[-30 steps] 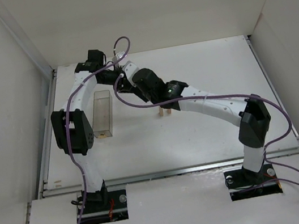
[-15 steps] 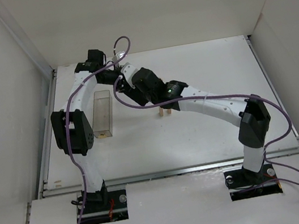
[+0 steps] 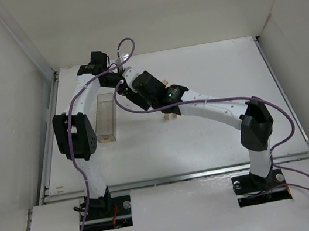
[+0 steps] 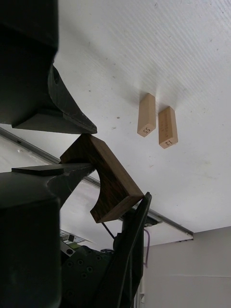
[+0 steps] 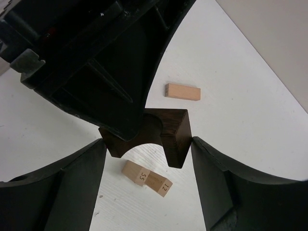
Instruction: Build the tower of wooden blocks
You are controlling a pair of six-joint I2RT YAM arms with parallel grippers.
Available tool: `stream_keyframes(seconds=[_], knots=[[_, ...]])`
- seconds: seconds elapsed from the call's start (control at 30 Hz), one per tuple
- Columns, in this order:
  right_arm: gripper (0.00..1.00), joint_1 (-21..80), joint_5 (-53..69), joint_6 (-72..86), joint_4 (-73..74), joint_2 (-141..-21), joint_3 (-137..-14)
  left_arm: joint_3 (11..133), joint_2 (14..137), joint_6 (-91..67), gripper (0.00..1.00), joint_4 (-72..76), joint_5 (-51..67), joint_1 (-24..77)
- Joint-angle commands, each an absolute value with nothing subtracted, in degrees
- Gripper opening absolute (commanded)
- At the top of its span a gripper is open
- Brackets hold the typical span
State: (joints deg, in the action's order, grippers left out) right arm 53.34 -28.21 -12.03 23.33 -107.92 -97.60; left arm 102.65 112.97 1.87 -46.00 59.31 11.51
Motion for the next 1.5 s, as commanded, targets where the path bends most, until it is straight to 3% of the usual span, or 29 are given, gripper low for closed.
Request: stream_keyframes(seconds=[0.0, 0.1, 0.17, 0.27, 0.4, 0.6, 0.7, 0.73, 0.83, 0.87, 0.93, 1.07, 1.2, 1.27, 1.47], knots=[[0.76, 53.79, -29.36, -12.04, 22.32, -109.60, -100.11, 102.66, 107.05, 2.20, 0.00, -46.41, 65.48, 12.04], [0.76, 53.79, -29.36, -12.04, 22.32, -110.13, -100.72, 102.66, 107.05, 2.20, 0.00, -46.41, 66.62, 12.04], [0.87, 53.79, -29.36, -12.04, 22.85, -111.26, -101.86, 102.66, 107.05, 2.20, 0.00, -46.41, 66.62, 12.04], [0.88, 53.79, -29.36, -11.52, 22.85, -111.27, -101.26, 102.13, 107.05, 2.20, 0.00, -46.41, 66.62, 12.04], [0.69, 53.79, -30.58, -11.51, 21.53, -110.13, -100.63, 101.61, 106.52, 2.20, 0.00, -46.41, 66.62, 12.04], [0.66, 53.79, -31.82, -11.51, 21.53, -109.60, -100.11, 101.60, 106.52, 2.20, 0.00, -46.41, 66.09, 12.04], [0.49, 53.79, -31.82, -11.51, 21.53, -109.07, -99.58, 101.60, 106.52, 2.20, 0.00, -46.41, 65.57, 12.04], [0.35, 53.79, -31.82, -11.51, 21.53, -109.07, -99.58, 101.60, 106.52, 2.20, 0.00, -45.88, 65.04, 12.04], [0.18, 53.79, -31.29, -11.51, 21.53, -108.46, -99.58, 101.60, 106.52, 2.20, 0.01, -45.88, 63.64, 12.04], [0.08, 53.79, -31.29, -11.51, 21.53, -108.46, -99.58, 101.60, 106.52, 2.20, 0.15, -45.88, 63.63, 12.04], [0.00, 53.79, -31.29, -10.90, 21.53, -107.93, -99.58, 101.60, 106.52, 2.20, 0.31, -45.88, 63.63, 12.04], [0.00, 53.79, -30.76, -9.76, 21.53, -107.40, -99.05, 101.60, 106.52, 2.20, 0.46, -45.88, 62.58, 12.04], [0.00, 53.79, -30.23, -8.53, 21.53, -106.26, -97.30, 102.13, 107.05, 2.20, 0.53, -45.88, 62.58, 12.04], [0.00, 53.79, -30.23, -7.92, 21.53, -105.73, -96.77, 102.13, 107.05, 2.20, 0.65, -45.88, 62.58, 12.04], [0.00, 53.79, -29.63, -4.49, 24.69, -105.21, -97.90, 105.64, 107.05, 2.81, 0.74, -45.88, 58.90, 12.04]])
